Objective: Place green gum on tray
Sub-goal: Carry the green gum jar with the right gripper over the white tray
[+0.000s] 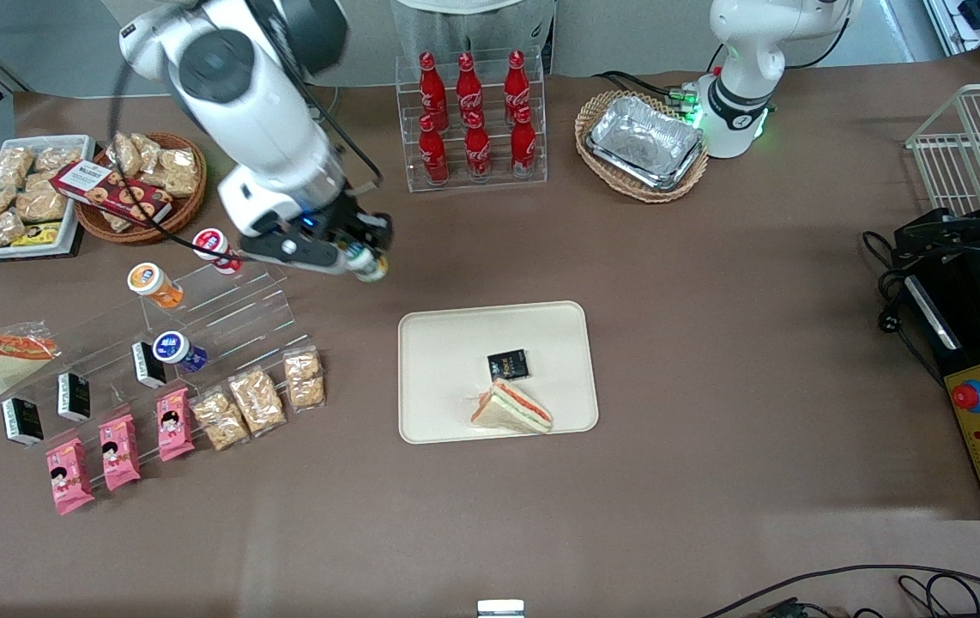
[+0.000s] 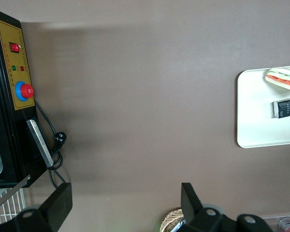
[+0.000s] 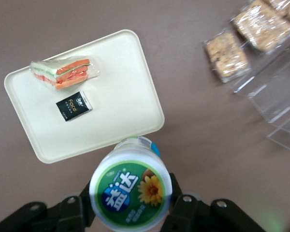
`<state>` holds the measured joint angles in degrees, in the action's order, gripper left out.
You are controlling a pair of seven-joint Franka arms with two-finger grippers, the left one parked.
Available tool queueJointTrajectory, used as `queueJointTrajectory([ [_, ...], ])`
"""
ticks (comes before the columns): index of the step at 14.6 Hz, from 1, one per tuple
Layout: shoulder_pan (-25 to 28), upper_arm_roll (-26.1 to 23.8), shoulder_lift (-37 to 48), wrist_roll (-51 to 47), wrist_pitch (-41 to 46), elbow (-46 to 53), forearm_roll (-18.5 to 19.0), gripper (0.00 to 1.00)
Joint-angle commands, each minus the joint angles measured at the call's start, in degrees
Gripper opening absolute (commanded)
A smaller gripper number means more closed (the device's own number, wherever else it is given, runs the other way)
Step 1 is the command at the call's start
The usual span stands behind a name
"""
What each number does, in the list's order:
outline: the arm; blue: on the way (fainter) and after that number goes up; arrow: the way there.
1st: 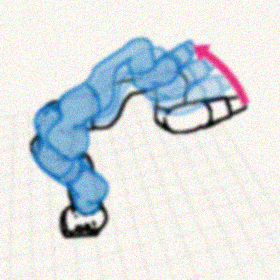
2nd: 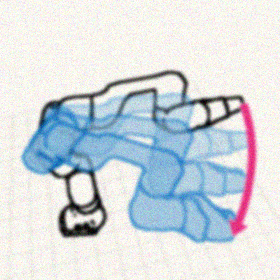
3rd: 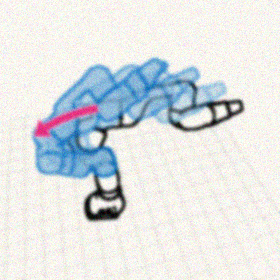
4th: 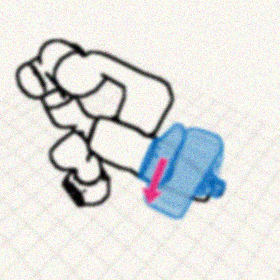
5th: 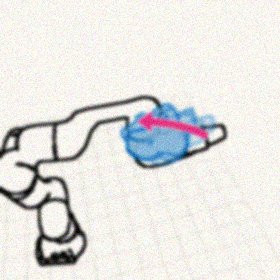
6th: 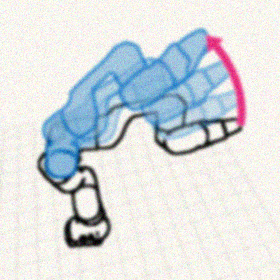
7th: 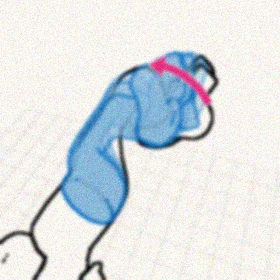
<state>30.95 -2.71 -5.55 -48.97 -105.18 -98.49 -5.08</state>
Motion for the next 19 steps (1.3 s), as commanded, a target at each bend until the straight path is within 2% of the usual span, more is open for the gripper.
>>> queueJointTrajectory([
  [1, 1.7, 0.5, -6.7, -3.0, -6.6, 0.0, -0.7, 0.16],
  [6, 3.1, 0.5, -11.2, -4.9, -21.8, -9.5, -0.5, 0.16],
  [11, 4.0, 0.6, -19.8, -8.2, -33.0, -10.2, 0.0, 0.17],
  [19, 5.0, 0.9, -23.6, -8.5, -38.3, -11.0, 0.2, 0.17],
])
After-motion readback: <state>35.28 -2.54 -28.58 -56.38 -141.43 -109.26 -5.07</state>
